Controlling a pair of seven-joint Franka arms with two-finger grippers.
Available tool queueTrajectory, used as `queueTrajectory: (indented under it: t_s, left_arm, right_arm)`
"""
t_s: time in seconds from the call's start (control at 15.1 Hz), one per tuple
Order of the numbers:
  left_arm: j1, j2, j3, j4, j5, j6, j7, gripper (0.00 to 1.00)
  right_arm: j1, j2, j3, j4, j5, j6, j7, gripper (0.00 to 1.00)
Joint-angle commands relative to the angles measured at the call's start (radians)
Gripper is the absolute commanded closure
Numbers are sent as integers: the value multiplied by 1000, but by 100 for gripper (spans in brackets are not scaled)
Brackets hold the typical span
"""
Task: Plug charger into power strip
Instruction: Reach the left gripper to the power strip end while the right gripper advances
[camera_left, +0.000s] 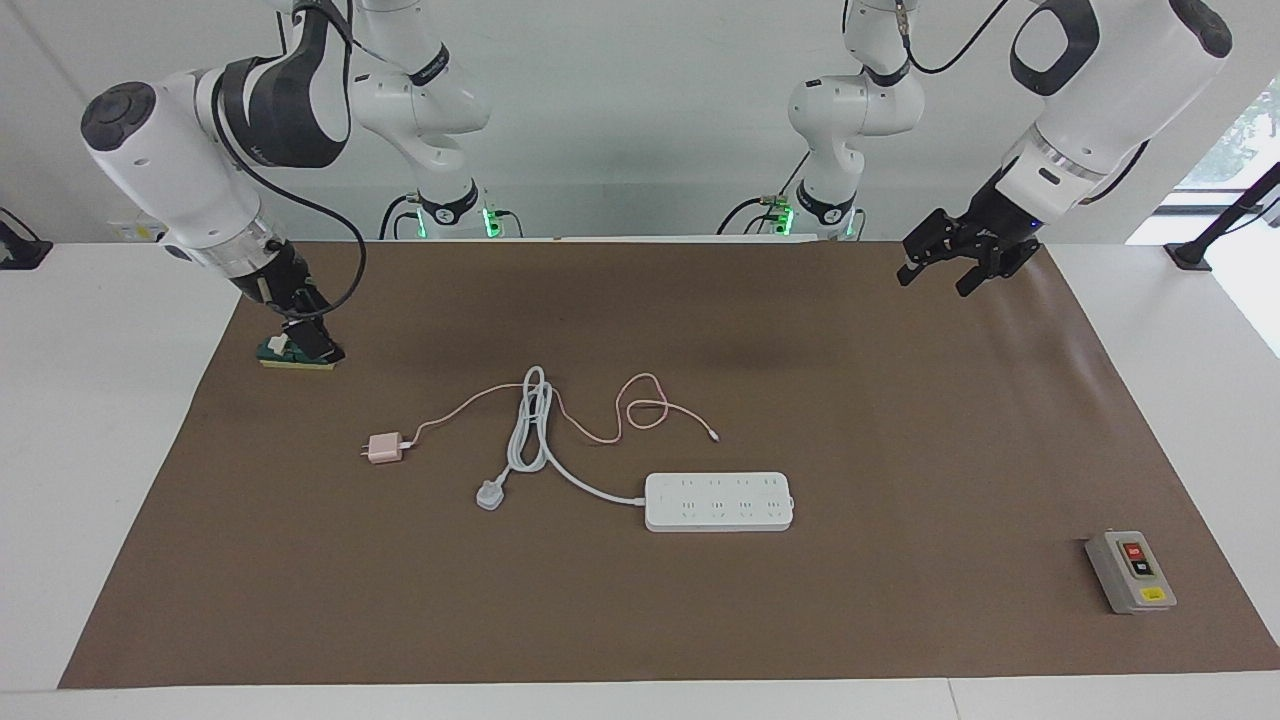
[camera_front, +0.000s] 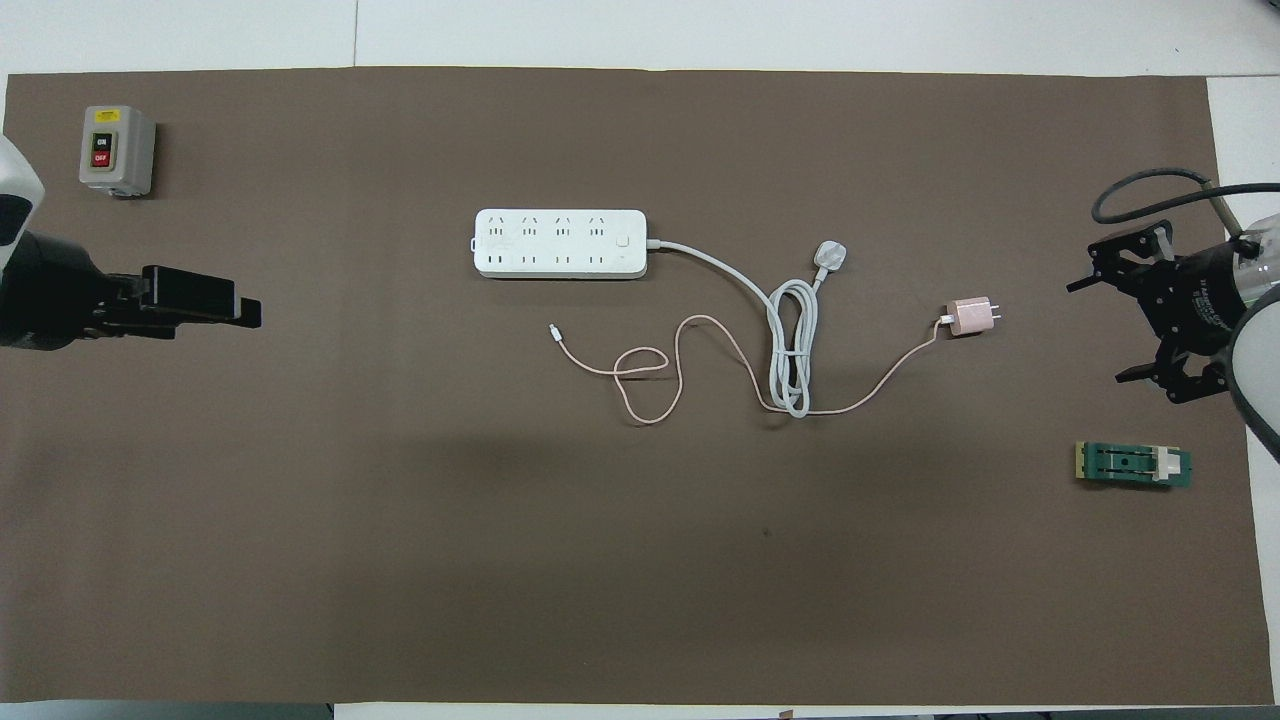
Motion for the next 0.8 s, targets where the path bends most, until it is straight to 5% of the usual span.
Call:
queueTrajectory:
  t_s: [0.0, 0.46, 0.73]
  left_arm:
    - [6, -6, 6, -134, -225, 112, 139, 0]
    - [-42, 154, 0, -156, -745, 126, 379, 0]
    - [-49, 227, 0, -185, -916, 103, 515, 0]
  right_arm:
    - [-4, 16, 7, -2, 12, 16, 163, 0]
    - [-24, 115, 2, 22, 129, 31, 274, 0]
    - [-15, 172, 4, 47, 164, 56, 132, 0]
